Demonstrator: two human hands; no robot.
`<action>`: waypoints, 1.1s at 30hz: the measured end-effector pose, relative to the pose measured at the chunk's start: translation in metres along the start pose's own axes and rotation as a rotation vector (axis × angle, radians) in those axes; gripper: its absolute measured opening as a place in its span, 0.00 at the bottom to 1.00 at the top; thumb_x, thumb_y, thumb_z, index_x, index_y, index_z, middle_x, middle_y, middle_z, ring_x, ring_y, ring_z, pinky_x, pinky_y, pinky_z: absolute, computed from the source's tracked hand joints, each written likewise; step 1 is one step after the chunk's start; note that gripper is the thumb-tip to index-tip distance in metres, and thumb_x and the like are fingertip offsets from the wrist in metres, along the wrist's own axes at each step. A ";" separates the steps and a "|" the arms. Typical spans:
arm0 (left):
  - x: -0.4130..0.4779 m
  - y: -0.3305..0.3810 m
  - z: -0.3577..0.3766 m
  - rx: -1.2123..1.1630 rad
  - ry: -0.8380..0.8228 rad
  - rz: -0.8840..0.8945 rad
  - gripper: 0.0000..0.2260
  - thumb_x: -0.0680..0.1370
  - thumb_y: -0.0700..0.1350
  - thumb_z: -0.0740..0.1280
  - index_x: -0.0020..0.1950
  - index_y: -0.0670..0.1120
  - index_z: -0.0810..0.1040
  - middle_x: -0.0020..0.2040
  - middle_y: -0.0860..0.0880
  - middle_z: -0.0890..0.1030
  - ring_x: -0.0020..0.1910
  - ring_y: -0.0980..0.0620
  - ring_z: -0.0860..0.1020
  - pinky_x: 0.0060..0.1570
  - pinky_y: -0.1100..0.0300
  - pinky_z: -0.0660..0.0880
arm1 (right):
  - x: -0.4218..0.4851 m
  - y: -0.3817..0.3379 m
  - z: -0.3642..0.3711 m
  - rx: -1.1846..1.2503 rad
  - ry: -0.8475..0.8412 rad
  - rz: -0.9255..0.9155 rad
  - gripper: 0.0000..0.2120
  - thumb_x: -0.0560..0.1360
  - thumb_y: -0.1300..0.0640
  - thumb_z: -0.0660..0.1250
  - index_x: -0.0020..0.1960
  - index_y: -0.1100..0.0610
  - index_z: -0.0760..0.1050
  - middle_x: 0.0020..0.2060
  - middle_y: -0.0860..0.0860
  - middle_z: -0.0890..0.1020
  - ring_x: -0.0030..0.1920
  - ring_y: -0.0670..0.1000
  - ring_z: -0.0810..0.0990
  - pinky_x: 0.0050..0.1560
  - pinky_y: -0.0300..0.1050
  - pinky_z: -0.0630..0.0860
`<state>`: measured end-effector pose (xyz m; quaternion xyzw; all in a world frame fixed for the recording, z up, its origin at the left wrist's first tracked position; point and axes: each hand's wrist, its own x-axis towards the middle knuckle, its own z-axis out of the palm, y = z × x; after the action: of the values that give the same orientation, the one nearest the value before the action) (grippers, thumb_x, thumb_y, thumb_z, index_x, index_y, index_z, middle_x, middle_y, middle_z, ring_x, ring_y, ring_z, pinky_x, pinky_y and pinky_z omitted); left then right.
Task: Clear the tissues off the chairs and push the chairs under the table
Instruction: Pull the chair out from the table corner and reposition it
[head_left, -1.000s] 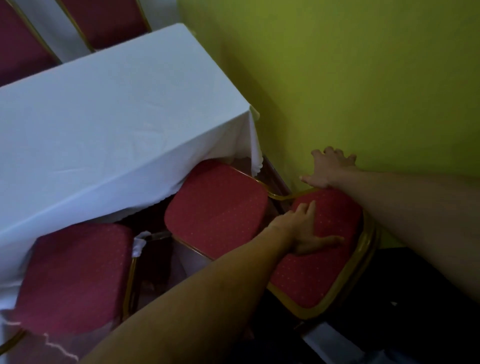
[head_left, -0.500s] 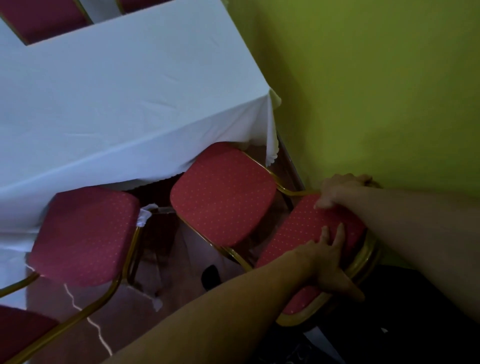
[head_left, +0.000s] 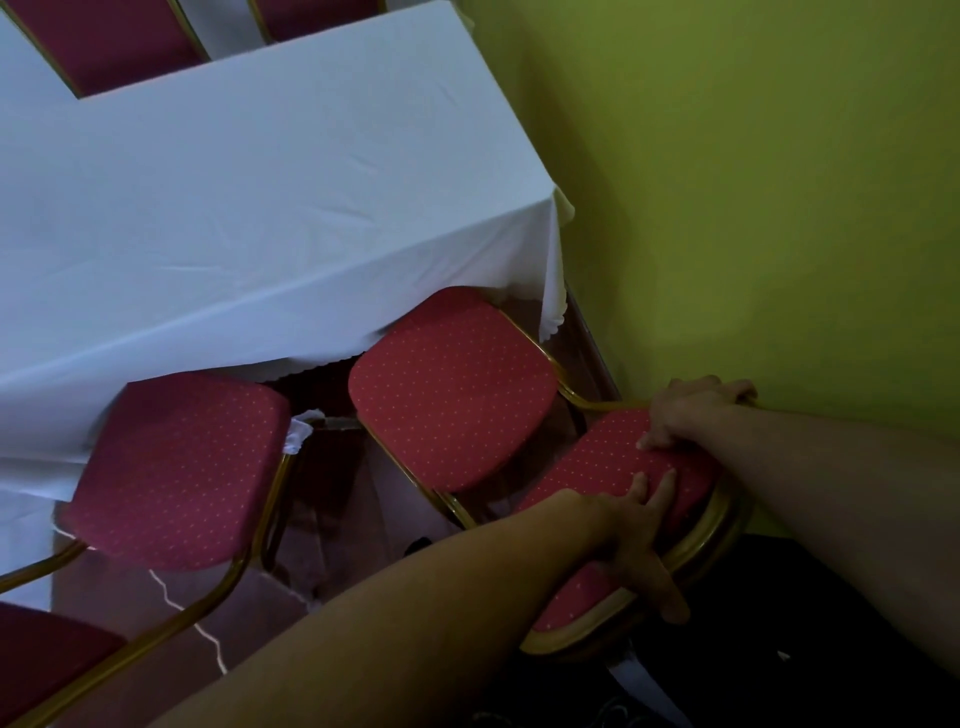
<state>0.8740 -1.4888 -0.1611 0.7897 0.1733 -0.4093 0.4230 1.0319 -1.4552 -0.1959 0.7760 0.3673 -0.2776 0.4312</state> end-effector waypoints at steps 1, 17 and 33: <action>-0.003 -0.005 0.002 0.010 -0.007 -0.001 0.60 0.70 0.63 0.75 0.75 0.59 0.25 0.80 0.48 0.34 0.78 0.35 0.54 0.71 0.35 0.61 | -0.003 -0.004 0.000 0.007 -0.008 0.007 0.39 0.70 0.29 0.69 0.73 0.50 0.69 0.71 0.51 0.71 0.71 0.63 0.68 0.66 0.72 0.64; -0.074 -0.076 0.015 0.022 -0.107 0.003 0.55 0.70 0.67 0.73 0.77 0.63 0.31 0.82 0.54 0.41 0.80 0.43 0.51 0.75 0.38 0.54 | -0.034 -0.076 0.004 0.080 -0.078 -0.167 0.40 0.74 0.38 0.72 0.76 0.59 0.67 0.71 0.55 0.74 0.67 0.56 0.77 0.64 0.51 0.76; -0.046 -0.218 0.128 -0.553 0.155 -0.628 0.35 0.80 0.65 0.55 0.81 0.48 0.55 0.77 0.41 0.63 0.71 0.35 0.68 0.69 0.42 0.68 | 0.002 -0.083 0.036 0.188 -0.058 -0.194 0.41 0.75 0.28 0.60 0.74 0.58 0.70 0.69 0.57 0.75 0.65 0.58 0.77 0.62 0.48 0.74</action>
<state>0.6472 -1.4624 -0.2788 0.5838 0.5400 -0.3959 0.4591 0.9619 -1.4562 -0.2526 0.7654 0.4003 -0.3736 0.3381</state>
